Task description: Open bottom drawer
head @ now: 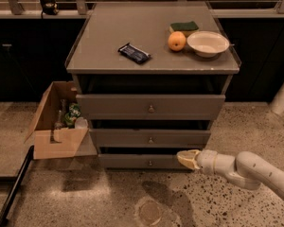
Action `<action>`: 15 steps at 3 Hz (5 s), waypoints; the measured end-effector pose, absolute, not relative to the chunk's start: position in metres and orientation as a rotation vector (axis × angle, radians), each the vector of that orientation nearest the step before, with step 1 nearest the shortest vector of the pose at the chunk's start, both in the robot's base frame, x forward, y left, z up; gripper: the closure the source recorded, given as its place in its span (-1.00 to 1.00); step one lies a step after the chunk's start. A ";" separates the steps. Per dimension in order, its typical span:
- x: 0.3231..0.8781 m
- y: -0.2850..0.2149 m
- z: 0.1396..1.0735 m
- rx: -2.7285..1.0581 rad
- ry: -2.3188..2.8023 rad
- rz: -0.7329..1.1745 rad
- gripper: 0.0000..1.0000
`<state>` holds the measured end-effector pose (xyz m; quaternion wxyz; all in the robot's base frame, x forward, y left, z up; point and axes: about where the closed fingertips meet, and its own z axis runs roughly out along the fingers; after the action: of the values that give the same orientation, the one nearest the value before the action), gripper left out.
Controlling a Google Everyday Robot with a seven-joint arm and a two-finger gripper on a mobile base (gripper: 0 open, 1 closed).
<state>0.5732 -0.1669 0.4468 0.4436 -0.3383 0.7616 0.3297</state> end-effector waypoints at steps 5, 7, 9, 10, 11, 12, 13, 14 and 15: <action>0.618 -0.202 0.314 -0.581 1.890 0.872 1.00; 0.646 -0.207 0.281 -0.648 1.973 0.892 1.00; 0.646 -0.206 0.277 -0.636 2.002 0.844 1.00; 0.654 -0.207 0.267 -0.576 1.984 0.794 1.00; 0.665 -0.212 0.261 -0.538 1.966 0.771 1.00; 0.683 -0.215 0.253 -0.508 1.947 0.751 1.00; 0.695 -0.218 0.248 -0.499 1.953 0.709 1.00; 0.705 -0.220 0.243 -0.519 1.980 0.625 1.00; 0.706 -0.219 0.242 -0.519 1.980 0.627 1.00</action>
Offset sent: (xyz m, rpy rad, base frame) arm 0.0240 -0.0378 -0.0731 0.0147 0.0069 -0.3112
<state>0.7055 -0.2194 0.2424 0.4799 -0.2125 0.8115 0.2569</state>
